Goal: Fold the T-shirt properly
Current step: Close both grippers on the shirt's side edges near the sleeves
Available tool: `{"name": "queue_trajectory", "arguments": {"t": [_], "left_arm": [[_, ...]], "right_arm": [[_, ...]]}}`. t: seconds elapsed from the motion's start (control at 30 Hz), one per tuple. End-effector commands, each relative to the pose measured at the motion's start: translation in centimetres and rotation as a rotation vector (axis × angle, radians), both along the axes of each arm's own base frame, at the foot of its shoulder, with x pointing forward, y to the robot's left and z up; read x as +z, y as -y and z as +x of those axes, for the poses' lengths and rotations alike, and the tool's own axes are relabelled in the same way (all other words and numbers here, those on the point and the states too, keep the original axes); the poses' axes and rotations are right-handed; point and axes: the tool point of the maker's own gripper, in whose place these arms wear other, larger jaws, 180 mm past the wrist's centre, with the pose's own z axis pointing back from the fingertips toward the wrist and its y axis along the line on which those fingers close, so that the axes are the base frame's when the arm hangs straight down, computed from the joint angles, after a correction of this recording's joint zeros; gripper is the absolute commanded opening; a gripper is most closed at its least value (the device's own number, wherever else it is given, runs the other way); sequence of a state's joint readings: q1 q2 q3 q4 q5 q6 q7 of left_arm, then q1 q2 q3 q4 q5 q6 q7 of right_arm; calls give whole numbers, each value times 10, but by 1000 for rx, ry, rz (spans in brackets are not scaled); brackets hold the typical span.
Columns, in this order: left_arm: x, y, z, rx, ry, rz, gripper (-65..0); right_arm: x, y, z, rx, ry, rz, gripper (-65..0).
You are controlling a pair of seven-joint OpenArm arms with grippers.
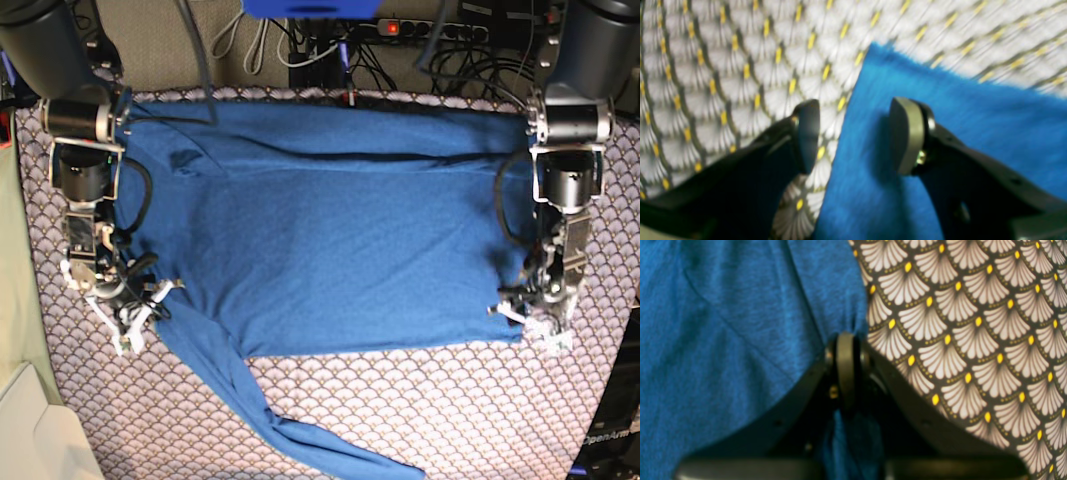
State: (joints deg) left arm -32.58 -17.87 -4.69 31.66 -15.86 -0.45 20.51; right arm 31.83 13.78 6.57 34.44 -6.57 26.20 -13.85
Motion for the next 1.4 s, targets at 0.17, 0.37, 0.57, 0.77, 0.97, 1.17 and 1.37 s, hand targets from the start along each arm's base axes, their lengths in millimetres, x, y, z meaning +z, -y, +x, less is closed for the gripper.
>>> {"name": "queue_trajectory", "arguments": {"t": [0.17, 0.37, 0.57, 0.77, 0.97, 1.17, 1.37], "left_arm": [[9, -6, 14, 22, 82, 17, -324], [-3, -2, 9, 23, 71, 17, -325], [-8, 18, 11, -95, 34, 94, -418], [-3, 18, 17, -100, 40, 96, -650], [2, 12, 18, -93, 46, 102, -646], [13, 17, 18, -124, 67, 110, -646], [49, 24, 14, -114, 115, 34, -646]], "right_arm": [[4, 11, 2, -3, -18, -37, -650], [5, 10, 2, -3, -18, -36, -650], [5, 11, 2, -4, -18, -37, -650], [6, 11, 3, -3, -14, -38, -650], [27, 14, 10, -1, 50, -60, -650], [47, 13, 2, 22, 112, -120, -650], [69, 22, -6, -1, 167, -148, -650]]}}
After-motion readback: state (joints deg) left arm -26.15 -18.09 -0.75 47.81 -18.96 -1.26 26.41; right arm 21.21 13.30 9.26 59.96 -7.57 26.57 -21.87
